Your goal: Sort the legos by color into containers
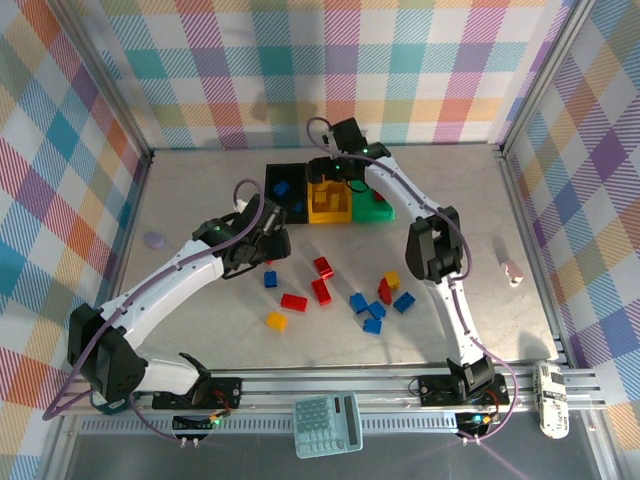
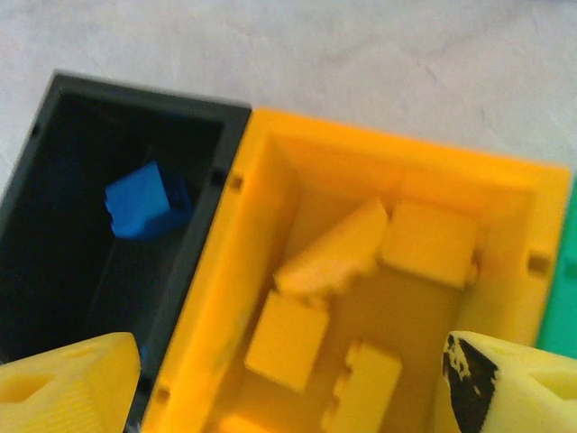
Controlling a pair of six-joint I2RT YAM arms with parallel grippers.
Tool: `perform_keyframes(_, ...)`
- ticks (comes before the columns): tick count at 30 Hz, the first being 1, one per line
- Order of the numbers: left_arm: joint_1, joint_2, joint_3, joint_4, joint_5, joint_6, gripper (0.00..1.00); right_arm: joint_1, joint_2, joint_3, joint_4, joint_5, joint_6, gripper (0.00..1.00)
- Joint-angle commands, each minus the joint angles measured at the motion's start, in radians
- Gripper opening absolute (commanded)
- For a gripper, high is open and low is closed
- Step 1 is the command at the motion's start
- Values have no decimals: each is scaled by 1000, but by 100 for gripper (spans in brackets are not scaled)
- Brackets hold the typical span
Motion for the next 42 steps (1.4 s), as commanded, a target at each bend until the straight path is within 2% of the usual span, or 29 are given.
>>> perform_keyframes(1,-22,-23,-20,-49,-4,-31,72,2,-201,-162,71,-12,-34,88)
perform_keyframes(10,-135,-27,-116,-114,6,-141,71,3,-577,-618,175,-90,-22,93)
perform_keyframes(15,-207,-58,-200,-165,-2,-284,72,3,-732,-783,190,-115,4,93)
perform_keyframes(21,-286,-91,-336,-111,44,-434,75,3,-867,-912,178,-102,42,94)
perform_keyframes(23,-299,-85,-365,-76,47,-414,75,3,-892,-936,168,-105,51,94)
perform_keyframes(29,-299,-25,-359,-48,49,-219,77,3,-939,-982,140,-84,62,94)
perform_keyframes(34,-299,24,-359,40,117,-57,76,3,-969,-1012,130,-69,68,95)
perform_keyframes(42,-281,48,-377,92,151,61,75,3,-1008,-1016,95,-35,62,95)
